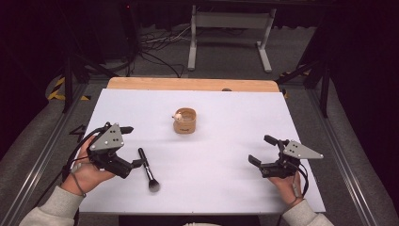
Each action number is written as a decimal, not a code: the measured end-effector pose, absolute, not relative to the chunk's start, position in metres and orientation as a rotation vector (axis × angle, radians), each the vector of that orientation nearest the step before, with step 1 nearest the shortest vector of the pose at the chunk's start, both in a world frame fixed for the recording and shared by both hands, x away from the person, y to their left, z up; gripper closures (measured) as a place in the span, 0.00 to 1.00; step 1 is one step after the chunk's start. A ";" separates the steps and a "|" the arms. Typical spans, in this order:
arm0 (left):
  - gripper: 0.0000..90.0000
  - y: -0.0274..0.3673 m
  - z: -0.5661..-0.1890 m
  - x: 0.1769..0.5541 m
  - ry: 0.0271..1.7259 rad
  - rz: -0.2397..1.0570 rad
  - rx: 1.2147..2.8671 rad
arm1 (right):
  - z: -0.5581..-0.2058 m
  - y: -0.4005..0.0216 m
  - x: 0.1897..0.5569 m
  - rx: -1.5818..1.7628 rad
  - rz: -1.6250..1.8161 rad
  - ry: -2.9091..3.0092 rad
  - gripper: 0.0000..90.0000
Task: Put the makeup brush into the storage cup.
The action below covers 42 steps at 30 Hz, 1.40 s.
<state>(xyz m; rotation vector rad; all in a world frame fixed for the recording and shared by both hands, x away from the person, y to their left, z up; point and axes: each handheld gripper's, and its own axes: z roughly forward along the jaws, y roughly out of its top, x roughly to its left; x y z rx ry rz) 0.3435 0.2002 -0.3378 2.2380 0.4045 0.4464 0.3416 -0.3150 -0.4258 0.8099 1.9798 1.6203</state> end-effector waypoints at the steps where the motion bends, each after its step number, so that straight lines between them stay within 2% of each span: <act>1: 0.00 0.198 -0.338 0.346 0.406 0.442 2.273 | -0.426 -0.315 0.341 0.813 1.623 1.981 0.00; 7: 0.00 0.191 -0.341 0.355 0.423 0.421 2.357 | -0.427 -0.318 0.343 0.857 1.697 1.978 0.00; 27: 0.00 0.171 -0.349 0.374 0.338 0.327 2.592 | -0.436 -0.331 0.342 0.885 1.641 1.996 0.00; 42: 0.01 0.165 -0.355 0.384 0.286 0.218 2.667 | -0.436 -0.328 0.337 0.882 1.684 2.011 0.00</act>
